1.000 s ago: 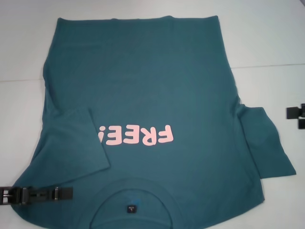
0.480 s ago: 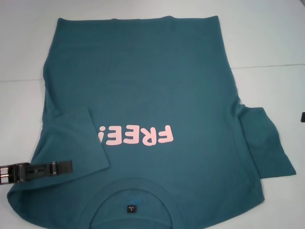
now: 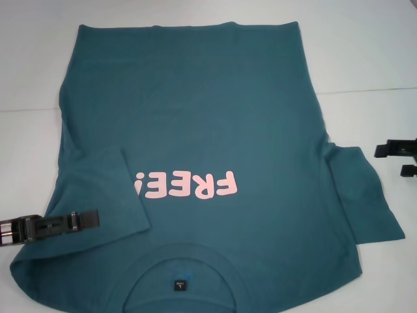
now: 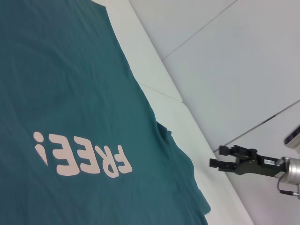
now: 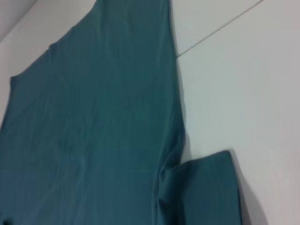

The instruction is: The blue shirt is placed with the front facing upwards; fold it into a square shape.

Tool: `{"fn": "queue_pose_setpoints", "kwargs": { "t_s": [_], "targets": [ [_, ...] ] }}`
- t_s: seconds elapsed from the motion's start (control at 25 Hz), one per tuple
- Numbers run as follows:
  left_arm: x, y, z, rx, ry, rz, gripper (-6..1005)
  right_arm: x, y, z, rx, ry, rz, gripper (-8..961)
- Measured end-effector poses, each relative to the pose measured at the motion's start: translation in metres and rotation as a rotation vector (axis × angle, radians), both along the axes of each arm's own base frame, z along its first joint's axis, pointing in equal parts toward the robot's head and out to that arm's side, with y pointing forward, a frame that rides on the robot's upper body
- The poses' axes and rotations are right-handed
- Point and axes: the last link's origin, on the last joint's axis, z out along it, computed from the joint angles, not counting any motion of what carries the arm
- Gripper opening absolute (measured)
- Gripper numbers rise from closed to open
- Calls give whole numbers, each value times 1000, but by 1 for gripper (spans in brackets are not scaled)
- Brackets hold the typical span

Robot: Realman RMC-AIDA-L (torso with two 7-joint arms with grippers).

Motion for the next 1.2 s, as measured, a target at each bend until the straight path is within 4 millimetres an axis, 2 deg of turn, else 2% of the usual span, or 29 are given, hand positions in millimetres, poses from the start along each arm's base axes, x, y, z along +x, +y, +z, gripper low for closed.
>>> {"fn": "queue_pose_setpoints", "kwargs": {
  "t_s": [0.36,0.72,1.2],
  "targets": [
    [-1,0,1,14,-12,8,948,-7,15,-25,-21,-56,3,945],
    [2,1,2,32,-33,1,948,-3,15,-27,-10,-77,-7,944],
    [-1,1,0,30,-42,19,948,-2,16,-41,0,-90,-16,944]
  ]
}}
